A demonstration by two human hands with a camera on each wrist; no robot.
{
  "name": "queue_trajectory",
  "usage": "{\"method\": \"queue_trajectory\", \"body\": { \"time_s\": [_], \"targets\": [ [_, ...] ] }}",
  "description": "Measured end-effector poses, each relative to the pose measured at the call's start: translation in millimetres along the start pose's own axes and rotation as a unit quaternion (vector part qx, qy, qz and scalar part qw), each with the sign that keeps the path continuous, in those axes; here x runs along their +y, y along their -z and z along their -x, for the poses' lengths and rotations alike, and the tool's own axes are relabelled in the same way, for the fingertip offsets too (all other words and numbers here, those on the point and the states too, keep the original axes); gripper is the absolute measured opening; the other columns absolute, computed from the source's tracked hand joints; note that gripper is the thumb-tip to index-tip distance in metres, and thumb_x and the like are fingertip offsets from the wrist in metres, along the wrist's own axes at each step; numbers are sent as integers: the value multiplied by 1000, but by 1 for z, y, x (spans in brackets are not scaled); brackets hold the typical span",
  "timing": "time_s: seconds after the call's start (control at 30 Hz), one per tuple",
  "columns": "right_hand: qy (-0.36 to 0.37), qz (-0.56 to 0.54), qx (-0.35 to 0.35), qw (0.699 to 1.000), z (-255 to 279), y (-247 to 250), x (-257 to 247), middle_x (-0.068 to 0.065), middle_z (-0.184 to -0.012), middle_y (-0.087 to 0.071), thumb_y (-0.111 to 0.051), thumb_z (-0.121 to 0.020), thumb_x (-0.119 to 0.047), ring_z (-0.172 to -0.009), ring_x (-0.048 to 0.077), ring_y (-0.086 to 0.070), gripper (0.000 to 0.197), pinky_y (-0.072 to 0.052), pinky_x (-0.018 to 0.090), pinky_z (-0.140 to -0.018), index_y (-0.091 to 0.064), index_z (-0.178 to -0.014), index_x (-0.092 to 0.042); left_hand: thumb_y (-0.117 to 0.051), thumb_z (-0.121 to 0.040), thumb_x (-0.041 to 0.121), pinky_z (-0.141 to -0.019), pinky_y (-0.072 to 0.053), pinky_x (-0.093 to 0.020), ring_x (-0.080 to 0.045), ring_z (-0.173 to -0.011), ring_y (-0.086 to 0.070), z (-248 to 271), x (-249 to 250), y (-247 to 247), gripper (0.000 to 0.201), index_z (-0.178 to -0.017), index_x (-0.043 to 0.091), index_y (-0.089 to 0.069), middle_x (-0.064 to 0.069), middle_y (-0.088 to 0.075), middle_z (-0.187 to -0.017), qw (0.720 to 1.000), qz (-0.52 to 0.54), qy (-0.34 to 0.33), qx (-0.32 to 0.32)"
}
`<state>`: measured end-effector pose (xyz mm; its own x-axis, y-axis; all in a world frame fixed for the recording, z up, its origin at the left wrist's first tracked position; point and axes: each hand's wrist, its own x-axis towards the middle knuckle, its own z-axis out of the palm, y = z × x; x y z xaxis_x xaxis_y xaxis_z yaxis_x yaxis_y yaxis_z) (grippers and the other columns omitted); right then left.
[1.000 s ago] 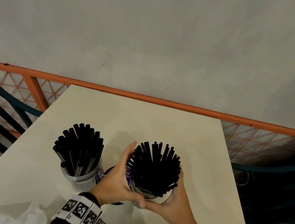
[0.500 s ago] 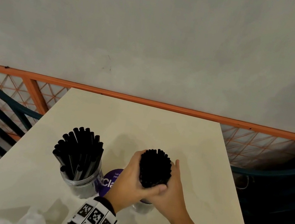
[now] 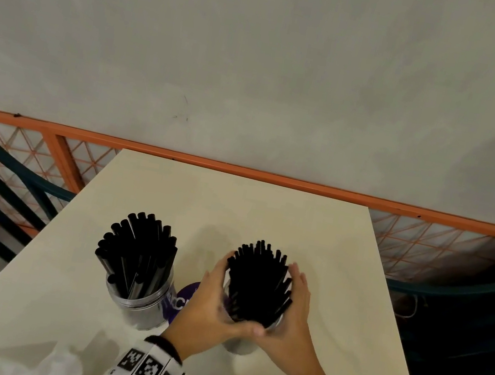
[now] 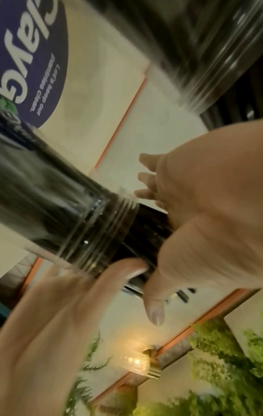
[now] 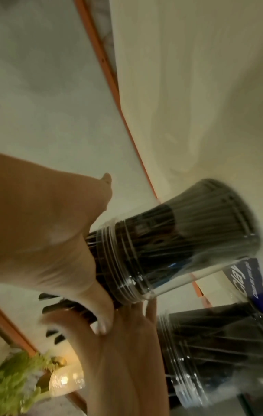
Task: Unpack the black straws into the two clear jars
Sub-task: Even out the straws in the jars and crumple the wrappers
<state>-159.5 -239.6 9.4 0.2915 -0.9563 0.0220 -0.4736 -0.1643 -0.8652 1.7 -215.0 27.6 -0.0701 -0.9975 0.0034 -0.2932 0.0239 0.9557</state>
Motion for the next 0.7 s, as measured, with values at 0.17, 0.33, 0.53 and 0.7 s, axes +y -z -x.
{"method": "queue_trajectory", "body": {
  "time_s": [0.17,0.33,0.53,0.7],
  "targets": [
    [-197,36,-34,979,52,1,26,-8,-128,-35,-49,-14,-95,-128,13,-30,153,-31,28,-105,-18,-144,-22,-78,-40,70,-101,-42,-18,6,-121,-44,53,-8,31,115,-136,45,-21,25,-39,-136,997,-58,55,-1],
    [-158,83,-160,971,74,-31,10,-11,-62,-59,-70,-52,-72,-62,-6,-57,43,-48,13,-76,-48,-75,-43,-64,-64,67,-71,-42,-7,1,-82,-60,95,14,70,42,-96,40,-61,22,-65,-91,963,-131,-116,206],
    [-21,11,-83,996,48,-87,-60,-21,-107,-50,-71,-68,-49,-97,-5,-49,60,-36,2,-77,-35,-117,-49,-63,-34,84,-96,-30,-18,2,-114,-42,92,-1,119,102,-122,46,-29,27,-37,-126,944,-67,-14,321],
    [-43,-42,-56,997,5,-113,-92,-8,-149,-22,-82,-53,-53,-139,10,-21,123,-24,28,-113,-2,-145,-31,-81,-30,58,-108,-26,-22,-3,-131,-31,60,-22,134,127,-133,33,-12,9,-29,-138,986,13,42,162]
  ]
}}
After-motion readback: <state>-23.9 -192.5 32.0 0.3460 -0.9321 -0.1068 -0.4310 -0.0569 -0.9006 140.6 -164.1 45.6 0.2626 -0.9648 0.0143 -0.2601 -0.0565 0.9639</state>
